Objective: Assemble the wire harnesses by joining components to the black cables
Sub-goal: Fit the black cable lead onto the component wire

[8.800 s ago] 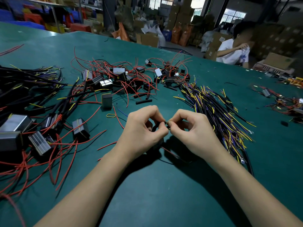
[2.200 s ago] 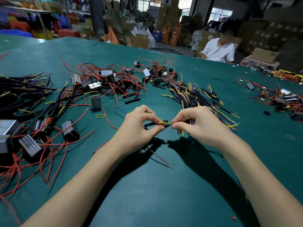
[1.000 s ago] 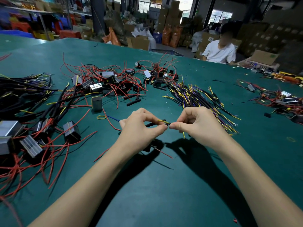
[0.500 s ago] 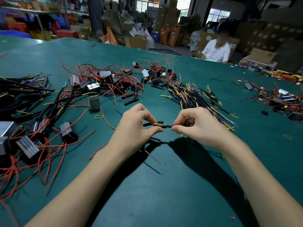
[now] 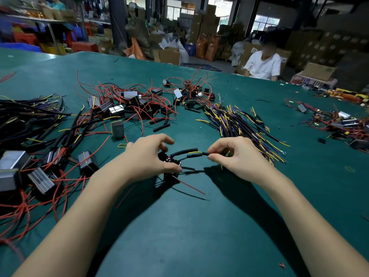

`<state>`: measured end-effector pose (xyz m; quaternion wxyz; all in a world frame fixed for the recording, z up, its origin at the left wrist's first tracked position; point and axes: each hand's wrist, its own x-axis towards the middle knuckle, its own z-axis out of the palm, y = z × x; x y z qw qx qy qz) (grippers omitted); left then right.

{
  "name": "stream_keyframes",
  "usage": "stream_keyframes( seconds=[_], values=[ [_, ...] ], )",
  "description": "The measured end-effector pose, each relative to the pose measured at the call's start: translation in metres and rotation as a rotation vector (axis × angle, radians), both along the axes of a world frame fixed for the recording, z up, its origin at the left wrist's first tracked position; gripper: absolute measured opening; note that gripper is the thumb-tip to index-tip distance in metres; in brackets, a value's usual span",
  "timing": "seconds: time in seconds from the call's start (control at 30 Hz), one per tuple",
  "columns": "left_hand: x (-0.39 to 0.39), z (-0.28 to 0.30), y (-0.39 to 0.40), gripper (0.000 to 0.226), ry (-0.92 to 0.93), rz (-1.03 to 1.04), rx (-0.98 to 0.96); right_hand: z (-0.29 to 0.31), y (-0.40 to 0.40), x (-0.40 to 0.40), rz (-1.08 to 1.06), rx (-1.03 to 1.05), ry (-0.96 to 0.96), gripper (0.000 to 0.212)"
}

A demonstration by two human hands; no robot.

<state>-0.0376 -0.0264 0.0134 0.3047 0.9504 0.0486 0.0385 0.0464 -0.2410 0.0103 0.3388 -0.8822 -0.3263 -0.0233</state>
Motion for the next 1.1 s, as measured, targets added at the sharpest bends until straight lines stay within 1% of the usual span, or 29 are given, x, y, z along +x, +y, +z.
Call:
stream_keyframes(
  seconds=[0.07, 0.17, 0.2, 0.27, 0.37, 0.43, 0.53, 0.57, 0.6, 0.63, 0.7, 0.8, 0.97, 1.1],
  values=[
    [0.001, -0.001, -0.002, 0.056, -0.058, -0.014, -0.030, 0.000, 0.000, 0.000, 0.007, 0.001, -0.005, 0.004],
    [0.004, -0.006, -0.013, 0.038, -0.280, -0.039, -0.102, 0.000, 0.001, -0.001, 0.012, 0.016, -0.006, 0.004],
    [0.005, -0.008, -0.016, 0.033, -0.333, -0.041, -0.098, 0.000, 0.002, -0.001, 0.016, 0.027, -0.002, 0.005],
    [0.007, -0.013, -0.020, 0.025, -0.377, -0.039, -0.053, 0.000, 0.002, -0.002, 0.030, 0.051, 0.003, 0.006],
    [0.010, -0.020, -0.023, 0.023, -0.398, -0.049, -0.028, 0.000, 0.003, -0.003, 0.042, 0.066, -0.017, 0.007],
    [0.011, -0.020, -0.022, 0.035, -0.373, -0.047, -0.033, 0.001, 0.003, -0.003, 0.036, 0.070, -0.043, 0.007],
    [0.010, -0.019, -0.012, 0.060, -0.198, 0.015, 0.018, 0.002, 0.003, -0.003, 0.018, 0.095, -0.109, 0.007],
    [0.010, -0.018, -0.009, 0.061, -0.145, 0.037, 0.042, 0.003, 0.002, -0.003, 0.015, 0.102, -0.142, 0.006],
    [0.010, -0.018, -0.006, 0.056, -0.116, 0.053, 0.068, 0.004, 0.003, -0.004, 0.010, 0.103, -0.179, 0.006],
    [0.009, -0.017, -0.005, 0.047, -0.112, 0.060, 0.103, 0.005, 0.003, -0.004, 0.008, 0.101, -0.219, 0.005],
    [0.009, -0.015, -0.006, 0.031, -0.136, 0.067, 0.171, 0.005, 0.005, -0.004, 0.015, 0.098, -0.288, 0.005],
    [0.008, -0.012, -0.007, 0.027, -0.156, 0.073, 0.185, 0.004, 0.008, -0.005, 0.006, 0.099, -0.348, 0.003],
    [0.007, -0.007, -0.002, 0.020, -0.237, 0.077, 0.070, 0.007, 0.013, -0.006, -0.020, 0.114, -0.412, 0.002],
    [0.007, -0.005, -0.004, 0.018, -0.274, 0.048, 0.051, 0.008, 0.012, -0.007, -0.044, 0.114, -0.439, 0.005]
  ],
)
